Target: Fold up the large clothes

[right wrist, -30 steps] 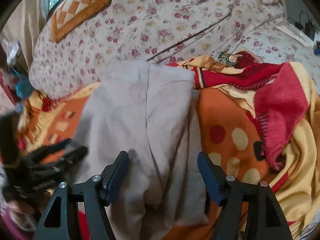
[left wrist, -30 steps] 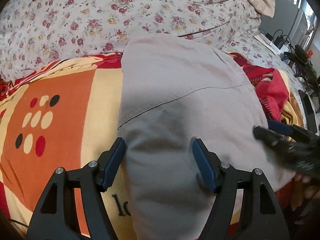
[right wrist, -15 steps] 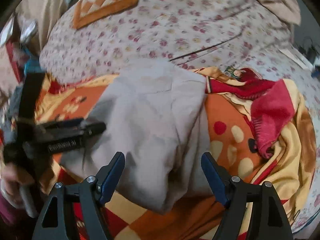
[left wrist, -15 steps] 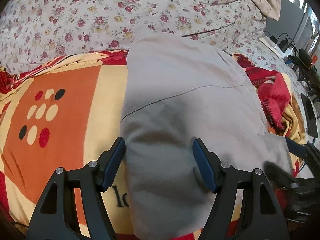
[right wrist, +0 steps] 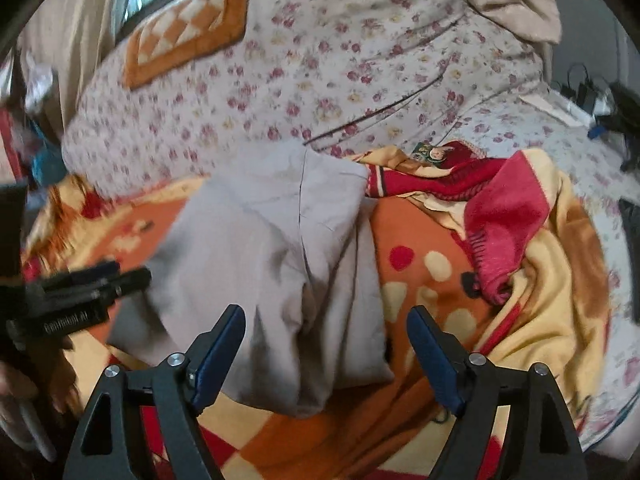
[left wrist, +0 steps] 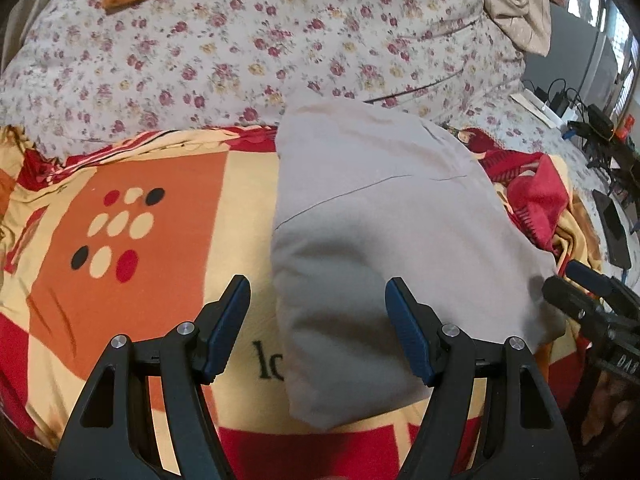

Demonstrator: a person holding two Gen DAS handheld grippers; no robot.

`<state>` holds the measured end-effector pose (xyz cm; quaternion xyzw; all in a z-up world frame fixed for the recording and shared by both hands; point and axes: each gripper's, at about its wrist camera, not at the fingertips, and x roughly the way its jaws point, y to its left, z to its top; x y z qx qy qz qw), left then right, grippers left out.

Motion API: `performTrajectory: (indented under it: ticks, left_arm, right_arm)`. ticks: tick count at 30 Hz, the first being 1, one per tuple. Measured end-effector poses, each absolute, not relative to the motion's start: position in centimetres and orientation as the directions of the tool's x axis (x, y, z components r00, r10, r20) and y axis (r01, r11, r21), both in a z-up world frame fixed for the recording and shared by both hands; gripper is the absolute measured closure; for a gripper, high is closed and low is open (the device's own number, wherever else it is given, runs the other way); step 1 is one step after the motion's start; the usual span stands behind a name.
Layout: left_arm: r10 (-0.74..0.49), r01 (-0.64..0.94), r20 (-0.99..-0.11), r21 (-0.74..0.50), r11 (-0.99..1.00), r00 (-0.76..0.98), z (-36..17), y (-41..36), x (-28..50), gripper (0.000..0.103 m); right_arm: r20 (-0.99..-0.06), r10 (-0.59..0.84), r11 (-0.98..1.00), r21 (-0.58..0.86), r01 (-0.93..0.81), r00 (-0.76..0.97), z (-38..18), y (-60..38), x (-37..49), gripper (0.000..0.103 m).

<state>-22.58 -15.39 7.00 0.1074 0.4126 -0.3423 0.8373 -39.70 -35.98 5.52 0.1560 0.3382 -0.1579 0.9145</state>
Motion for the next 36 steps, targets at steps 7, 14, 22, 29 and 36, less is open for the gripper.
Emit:
performTrajectory:
  ticks: [7, 14, 22, 29, 36]
  left_arm:
    - [-0.479, 0.648, -0.727, -0.061, 0.759, 0.493, 6.7, -14.9, -23.1, 0.033]
    - [-0.475, 0.65, -0.718, -0.041, 0.759, 0.51, 6.4, -15.2, -23.3, 0.033]
    - [-0.479, 0.64, -0.719, -0.062, 0.766, 0.503, 6.2, -15.5, -23.1, 0.033]
    - [-0.478, 0.629, -0.718, -0.072, 0.774, 0.506, 6.2, -15.3, -22.9, 0.033]
    - [-0.473, 0.619, -0.722, -0.079, 0.781, 0.505, 6.0, -15.1, -22.4, 0.033]
  right_arm:
    - [-0.651, -0.143, 0.884, 0.255, 0.393, 0.745, 6.1, -35.1, -39.4, 0.022]
    - [-0.655, -0.243, 0.892, 0.139, 0.431, 0.715, 6.4, -33.2, -38.4, 0.017]
    - [-0.677, -0.259, 0.885, 0.118, 0.449, 0.689, 6.0, -32.9, -37.2, 0.017]
    - [-0.675, -0.268, 0.889, 0.102, 0.446, 0.687, 6.8, -32.3, -35.7, 0.017]
    - [-0.683, -0.253, 0.904, 0.085, 0.418, 0.686, 6.2, -31.2, -34.7, 0.017]
